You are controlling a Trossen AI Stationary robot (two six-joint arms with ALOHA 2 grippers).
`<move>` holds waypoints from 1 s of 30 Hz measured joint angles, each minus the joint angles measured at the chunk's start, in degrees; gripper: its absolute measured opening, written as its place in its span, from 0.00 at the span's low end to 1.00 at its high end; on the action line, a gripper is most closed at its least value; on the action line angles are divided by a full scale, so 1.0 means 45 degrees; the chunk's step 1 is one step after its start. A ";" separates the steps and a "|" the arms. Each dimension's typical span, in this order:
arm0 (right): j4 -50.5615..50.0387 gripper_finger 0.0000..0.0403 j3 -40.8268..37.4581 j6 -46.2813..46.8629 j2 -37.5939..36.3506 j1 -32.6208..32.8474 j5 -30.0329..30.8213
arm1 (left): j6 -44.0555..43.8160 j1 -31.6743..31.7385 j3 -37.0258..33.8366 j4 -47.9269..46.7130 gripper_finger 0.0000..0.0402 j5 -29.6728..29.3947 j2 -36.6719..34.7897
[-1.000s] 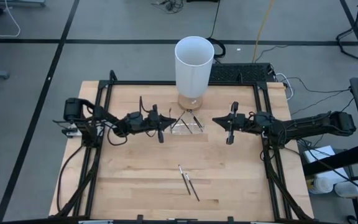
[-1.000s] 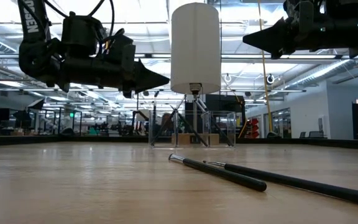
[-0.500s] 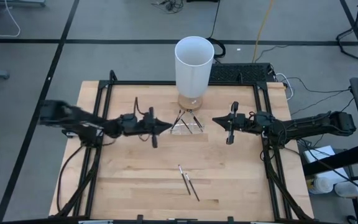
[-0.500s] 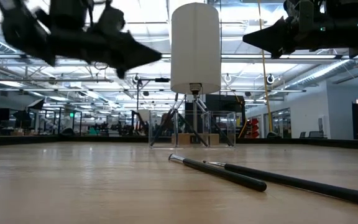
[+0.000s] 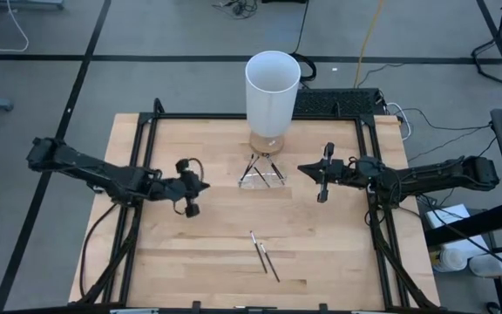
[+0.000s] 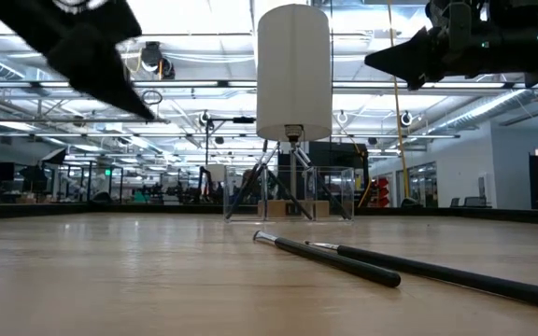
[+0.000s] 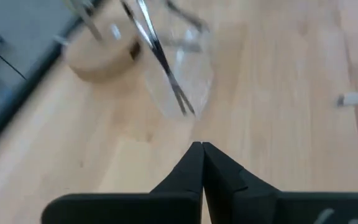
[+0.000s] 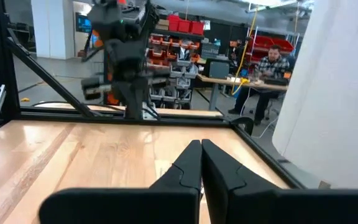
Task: Put items in baskets/containers
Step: Put the eyeshadow brush into the transparent organizer
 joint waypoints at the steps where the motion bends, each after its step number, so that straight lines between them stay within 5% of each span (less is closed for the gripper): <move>1: -0.0107 0.00 0.0000 0.0170 0.0005 0.0000 0.0062 | 0.0002 0.0106 -0.0192 0.0028 0.01 0.0242 0.0245; 9: -0.1447 0.00 0.0000 0.1769 0.0005 0.0127 0.0622 | -0.0471 0.0946 -0.3196 0.3311 0.01 0.1217 0.2825; 19: -0.1794 0.00 0.0187 0.4390 0.0264 0.0552 0.1491 | 0.0451 0.1975 -0.3069 0.6997 0.04 0.1052 0.3350; 22: -0.2745 0.00 0.1459 0.4684 0.0732 0.1516 0.1973 | 0.0691 0.2068 -0.3081 0.6657 0.08 0.0754 0.3350; 30: -1.0650 0.00 0.8233 0.6476 0.4959 0.4702 0.4525 | 0.0629 0.2411 -0.3595 0.7547 0.06 0.0556 0.3354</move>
